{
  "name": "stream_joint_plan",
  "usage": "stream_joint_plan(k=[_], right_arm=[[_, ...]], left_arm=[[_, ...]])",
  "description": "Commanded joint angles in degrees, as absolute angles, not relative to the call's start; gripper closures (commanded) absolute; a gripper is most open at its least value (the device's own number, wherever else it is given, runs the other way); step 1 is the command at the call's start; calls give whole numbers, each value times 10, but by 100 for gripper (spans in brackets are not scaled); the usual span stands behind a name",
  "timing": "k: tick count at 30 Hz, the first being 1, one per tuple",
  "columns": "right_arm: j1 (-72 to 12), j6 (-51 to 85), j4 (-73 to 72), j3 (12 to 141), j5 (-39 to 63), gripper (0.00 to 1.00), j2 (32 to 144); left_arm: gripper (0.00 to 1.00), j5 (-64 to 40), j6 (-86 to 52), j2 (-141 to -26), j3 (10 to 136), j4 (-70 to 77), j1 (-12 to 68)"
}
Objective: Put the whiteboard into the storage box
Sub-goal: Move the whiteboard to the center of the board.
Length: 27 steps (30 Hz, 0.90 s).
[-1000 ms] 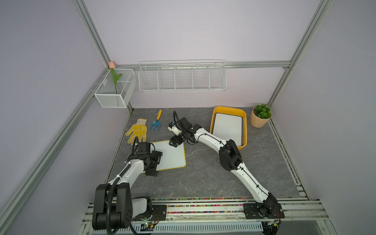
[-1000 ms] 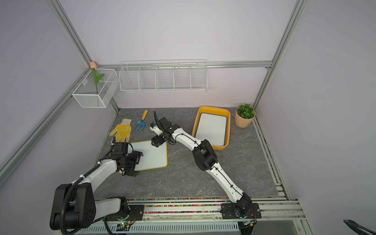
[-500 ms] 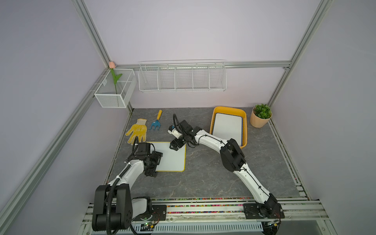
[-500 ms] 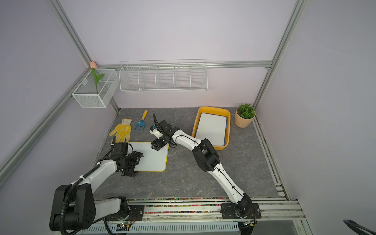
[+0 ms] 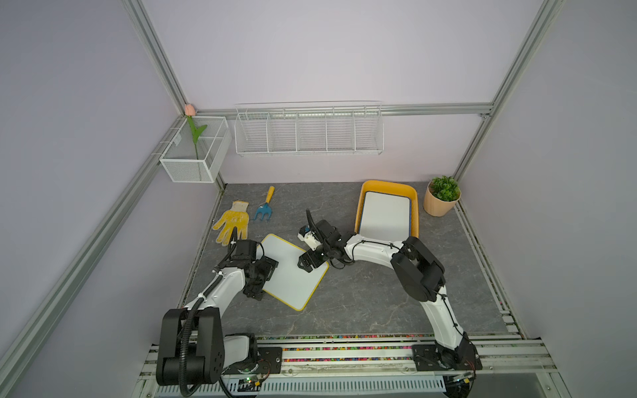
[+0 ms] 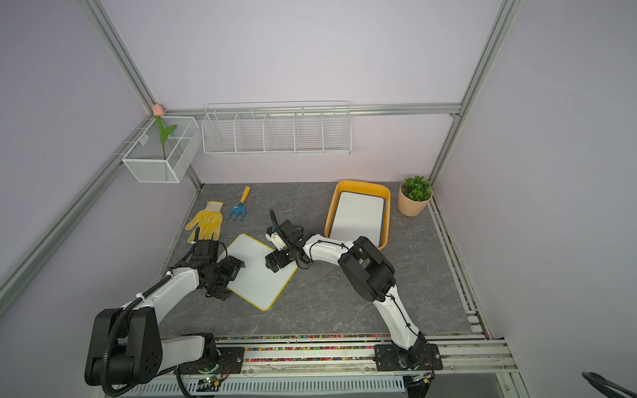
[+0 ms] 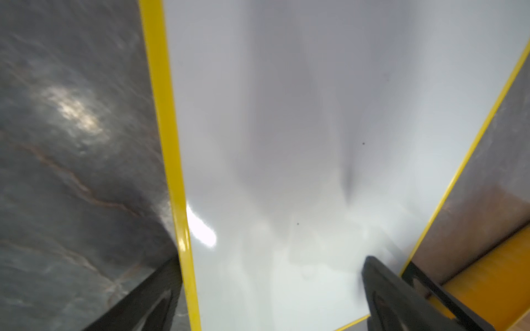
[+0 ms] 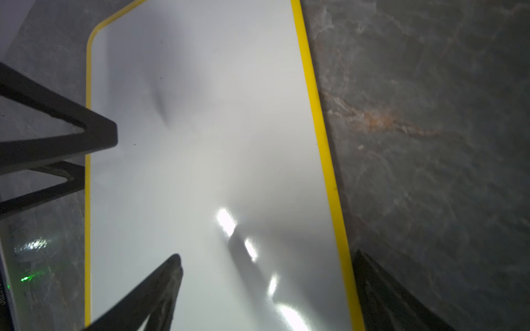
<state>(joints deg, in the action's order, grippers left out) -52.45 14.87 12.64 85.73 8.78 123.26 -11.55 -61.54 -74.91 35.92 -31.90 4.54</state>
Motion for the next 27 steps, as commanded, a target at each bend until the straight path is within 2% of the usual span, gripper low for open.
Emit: stream_joint_plan(k=[1, 11, 22, 27], right_arm=[[-587, 255, 126, 804, 91, 5, 1218], [-621, 371, 70, 662, 13, 5, 1108], [-629, 427, 9, 652, 29, 5, 1106], [-630, 413, 18, 631, -10, 5, 1081]], left_arm=[[2, -146, -588, -792, 357, -265, 76], [2, -161, -570, -817, 354, -225, 96], [2, -186, -553, -862, 421, -186, 127], [3, -197, -530, -877, 441, -184, 134]])
